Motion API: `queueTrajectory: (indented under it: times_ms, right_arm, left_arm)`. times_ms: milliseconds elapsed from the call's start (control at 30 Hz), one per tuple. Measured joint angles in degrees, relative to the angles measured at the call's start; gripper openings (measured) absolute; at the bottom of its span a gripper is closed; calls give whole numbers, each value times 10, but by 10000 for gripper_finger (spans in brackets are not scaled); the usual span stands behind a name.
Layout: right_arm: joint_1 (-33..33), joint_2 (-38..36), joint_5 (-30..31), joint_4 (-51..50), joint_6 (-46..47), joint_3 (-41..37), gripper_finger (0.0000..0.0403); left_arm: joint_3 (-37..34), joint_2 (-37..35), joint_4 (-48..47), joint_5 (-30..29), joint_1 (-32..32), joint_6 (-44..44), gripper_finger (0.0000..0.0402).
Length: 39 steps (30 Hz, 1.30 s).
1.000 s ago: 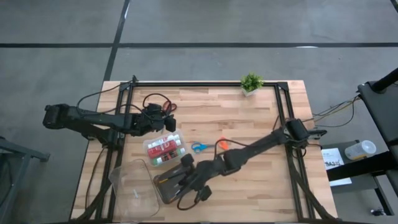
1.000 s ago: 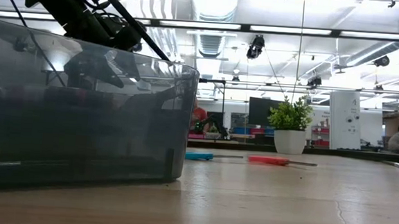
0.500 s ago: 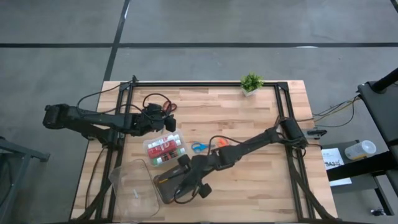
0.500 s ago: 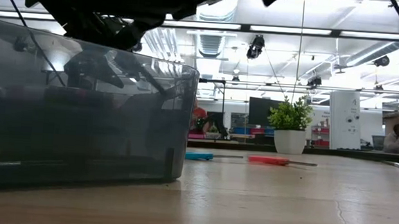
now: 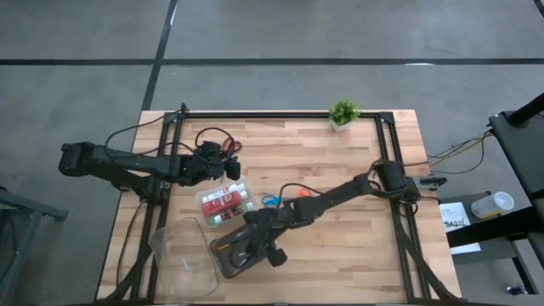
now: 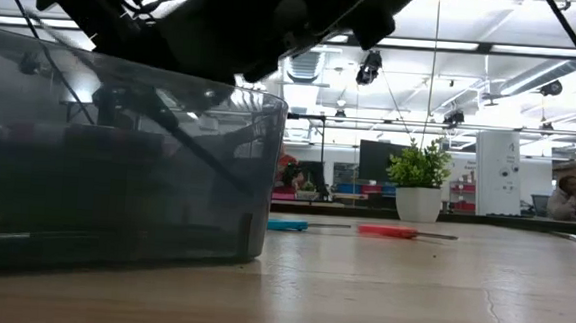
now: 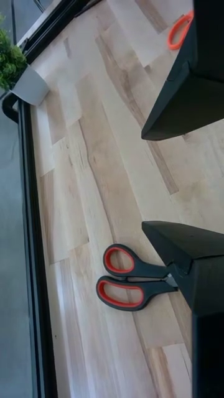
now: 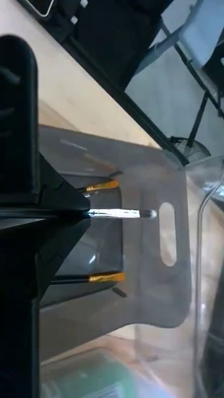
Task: Pick & Place Paint Supplies
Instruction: Put the bottom silver paint brush into the black transparent bin, then put the silver paint brush into the black transparent bin
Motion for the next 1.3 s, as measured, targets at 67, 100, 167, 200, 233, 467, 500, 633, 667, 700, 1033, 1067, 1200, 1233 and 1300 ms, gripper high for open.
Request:
queueTrajectory:
  times_ms: [67, 100, 167, 200, 233, 467, 500, 633, 667, 700, 1033, 1067, 1200, 1233, 1300]
  right_arm:
    - [-1, 0, -6, 0, 8, 0, 18]
    - [-1, 0, -7, 2, 9, 0, 18]
    - [-1, 0, -9, 2, 9, 0, 18]
    - [-1, 0, -9, 2, 9, 0, 18]
    - [-1, 1, -9, 2, 9, 0, 19]
    - [-1, 1, -9, 3, 9, 0, 56]
    - [-1, 1, -9, 4, 9, 0, 65]
    - [-1, 1, -9, 4, 7, 0, 85]
    - [-1, 1, -9, 4, 5, 0, 87]
    - [-1, 1, -9, 4, 5, 0, 87]
    - [-1, -5, -8, 15, -35, 0, 89]
    - [-1, -9, -8, 15, -40, -1, 89]
    - [-1, -30, -2, 13, -71, -4, 89]
    - [-1, -37, 9, 13, -81, -7, 89]
    - [0, -53, 35, 5, -96, -19, 89]
  left_arm:
    - [0, 0, 0, 0, 0, 0, 232]
    - [0, 0, 0, 0, 0, 0, 232]
    - [0, 0, 0, 0, 0, 0, 232]
    - [0, 0, 0, 0, 0, 0, 232]
    - [0, 0, 0, 0, 0, 0, 232]
    - [0, 0, 0, 0, 0, 0, 232]
    - [0, 0, 0, 0, 0, 0, 232]
    - [0, 0, 0, 0, 0, 0, 232]
    - [0, 0, 0, 0, 0, 0, 232]
    - [0, 0, 0, 0, 0, 0, 232]
    - [0, 0, 0, 0, 0, 0, 232]
    - [0, 0, 0, 0, 0, 0, 232]
    - [0, 0, 0, 0, 0, 0, 232]
    - [0, 0, 0, 0, 0, 0, 232]
    - [0, 0, 0, 0, 0, 0, 232]
